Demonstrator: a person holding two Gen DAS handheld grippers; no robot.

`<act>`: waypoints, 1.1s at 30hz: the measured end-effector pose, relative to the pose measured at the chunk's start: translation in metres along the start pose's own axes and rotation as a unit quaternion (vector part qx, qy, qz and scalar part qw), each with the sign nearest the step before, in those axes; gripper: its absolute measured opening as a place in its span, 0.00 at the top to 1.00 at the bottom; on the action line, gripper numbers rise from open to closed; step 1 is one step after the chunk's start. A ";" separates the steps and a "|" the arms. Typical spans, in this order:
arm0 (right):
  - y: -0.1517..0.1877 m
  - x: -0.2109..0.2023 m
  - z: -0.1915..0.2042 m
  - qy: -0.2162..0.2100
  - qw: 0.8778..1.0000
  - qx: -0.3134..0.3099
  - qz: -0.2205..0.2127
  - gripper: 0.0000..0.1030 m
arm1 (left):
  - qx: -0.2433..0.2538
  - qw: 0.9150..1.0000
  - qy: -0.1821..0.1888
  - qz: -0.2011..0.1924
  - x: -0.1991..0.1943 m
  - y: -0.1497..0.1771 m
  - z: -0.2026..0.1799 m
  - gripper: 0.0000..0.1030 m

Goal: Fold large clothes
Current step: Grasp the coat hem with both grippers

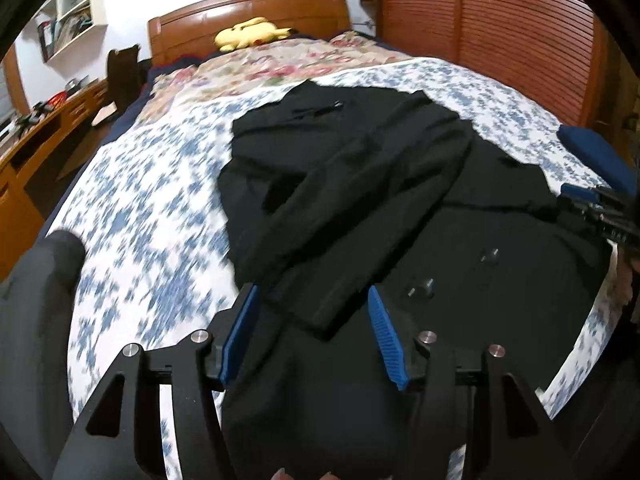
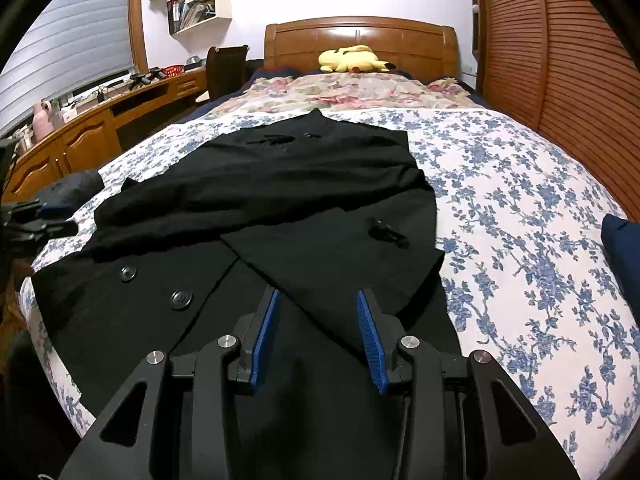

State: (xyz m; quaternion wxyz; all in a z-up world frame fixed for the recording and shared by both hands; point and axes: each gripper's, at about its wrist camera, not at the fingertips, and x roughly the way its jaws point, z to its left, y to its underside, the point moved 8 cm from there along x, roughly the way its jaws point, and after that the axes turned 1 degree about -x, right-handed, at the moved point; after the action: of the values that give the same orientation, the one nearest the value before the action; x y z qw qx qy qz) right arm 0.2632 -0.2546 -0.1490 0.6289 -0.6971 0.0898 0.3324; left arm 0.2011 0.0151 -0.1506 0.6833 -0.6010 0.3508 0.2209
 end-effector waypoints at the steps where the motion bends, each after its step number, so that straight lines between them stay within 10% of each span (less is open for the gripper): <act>1: -0.001 0.001 0.001 -0.001 1.000 -0.002 0.000 0.60 | -0.006 1.000 -0.001 0.001 -0.001 0.005 0.004 0.44; 33: 0.015 0.059 0.031 -0.006 0.995 -0.049 0.088 0.43 | -0.062 0.996 -0.034 0.047 0.010 0.078 0.068 0.36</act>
State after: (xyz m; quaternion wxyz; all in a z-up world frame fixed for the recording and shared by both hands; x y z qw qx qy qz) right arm 0.2887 -0.2115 -0.1949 0.5627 -0.7143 0.1310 0.3948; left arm 0.1658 0.0939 -0.2077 0.6454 -0.6170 0.3406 0.2945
